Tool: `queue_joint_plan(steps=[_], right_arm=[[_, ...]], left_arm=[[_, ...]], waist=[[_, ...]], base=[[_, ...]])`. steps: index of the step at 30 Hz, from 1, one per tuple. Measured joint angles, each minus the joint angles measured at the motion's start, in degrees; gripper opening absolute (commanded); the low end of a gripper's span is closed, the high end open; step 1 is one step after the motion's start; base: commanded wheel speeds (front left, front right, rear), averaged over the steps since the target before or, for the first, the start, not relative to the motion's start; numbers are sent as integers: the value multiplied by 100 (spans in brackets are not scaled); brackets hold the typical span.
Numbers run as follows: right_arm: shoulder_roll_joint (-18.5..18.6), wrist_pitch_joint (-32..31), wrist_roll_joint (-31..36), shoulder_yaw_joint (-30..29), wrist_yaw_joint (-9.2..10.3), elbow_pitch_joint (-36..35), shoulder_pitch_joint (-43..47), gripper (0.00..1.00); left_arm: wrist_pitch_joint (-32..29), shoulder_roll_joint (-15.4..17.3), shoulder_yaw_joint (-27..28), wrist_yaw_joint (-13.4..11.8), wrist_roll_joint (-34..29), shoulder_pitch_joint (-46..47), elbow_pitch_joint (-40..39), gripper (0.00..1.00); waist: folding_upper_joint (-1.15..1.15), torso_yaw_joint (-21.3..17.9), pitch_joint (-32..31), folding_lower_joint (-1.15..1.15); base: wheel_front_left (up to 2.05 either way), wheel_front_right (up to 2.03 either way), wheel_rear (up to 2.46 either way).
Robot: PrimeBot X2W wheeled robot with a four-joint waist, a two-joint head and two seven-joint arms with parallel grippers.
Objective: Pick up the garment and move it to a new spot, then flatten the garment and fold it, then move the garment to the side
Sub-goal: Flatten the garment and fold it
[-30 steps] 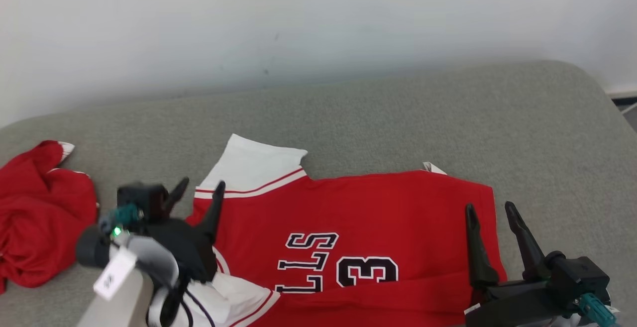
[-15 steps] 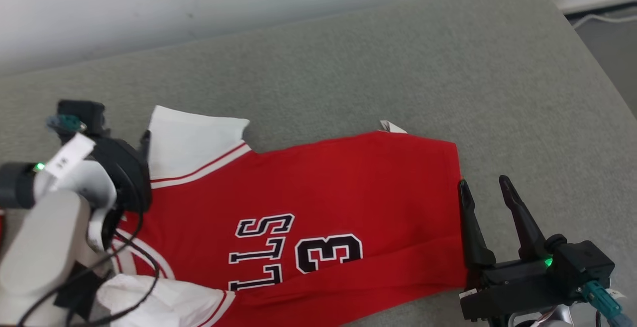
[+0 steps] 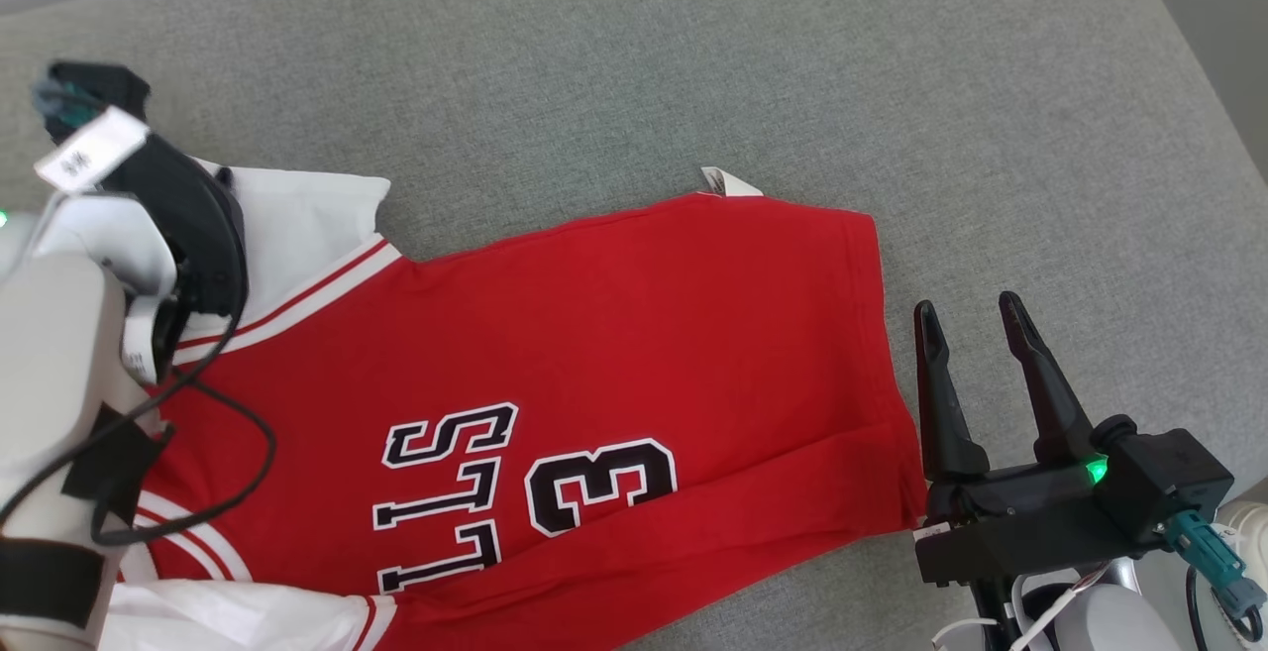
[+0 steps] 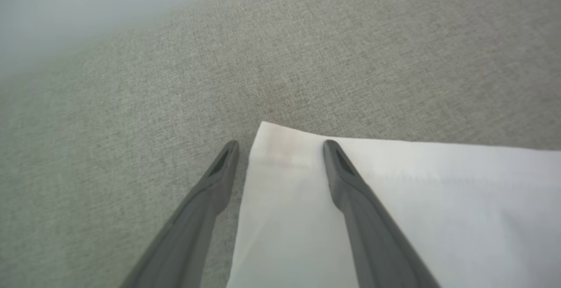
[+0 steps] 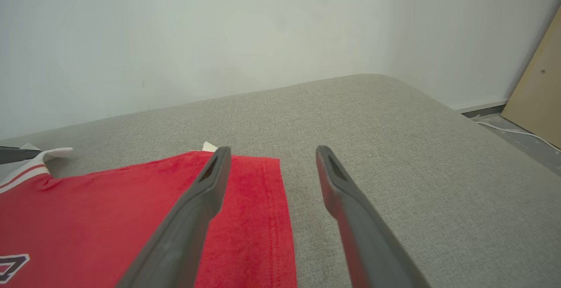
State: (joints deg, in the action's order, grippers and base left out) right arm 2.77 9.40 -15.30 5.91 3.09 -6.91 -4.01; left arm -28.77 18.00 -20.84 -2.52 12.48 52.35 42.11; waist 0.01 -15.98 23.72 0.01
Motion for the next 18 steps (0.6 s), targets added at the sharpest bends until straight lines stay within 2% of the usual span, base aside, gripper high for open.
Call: queue_joint_plan(steps=[10,11,12,13,14,15,18], right_arm=[[0,30,-22,11,1,193,-21,100],[0,51,-22,18,0,214,-24,100],[0,54,-22,37,0,242,-30,100],[0,54,-22,65,0,260,-31,100],[0,54,-22,92,-2,274,-32,100],[0,53,-22,122,-9,290,-41,100],[1,52,-22,163,-33,301,-72,100]], left_arm=[[-235,-88,12,-48,4,112,298,99],[-246,-101,1,-41,8,114,308,80],[-249,-121,-7,-41,9,114,319,36],[-275,-144,-11,-41,12,113,325,16],[-281,-165,-15,-14,19,113,335,4],[-280,-176,-14,9,21,109,348,0],[-280,-182,-8,8,52,103,380,1]], waist=[[0,127,-95,-1],[0,141,-110,-1],[0,153,-126,-1],[0,162,-139,-1],[0,168,-150,-1],[0,168,-158,-1],[0,139,-164,-1]], base=[[0,0,0],[0,0,0],[0,0,0],[0,0,0],[0,0,0],[0,0,0],[0,0,0]])
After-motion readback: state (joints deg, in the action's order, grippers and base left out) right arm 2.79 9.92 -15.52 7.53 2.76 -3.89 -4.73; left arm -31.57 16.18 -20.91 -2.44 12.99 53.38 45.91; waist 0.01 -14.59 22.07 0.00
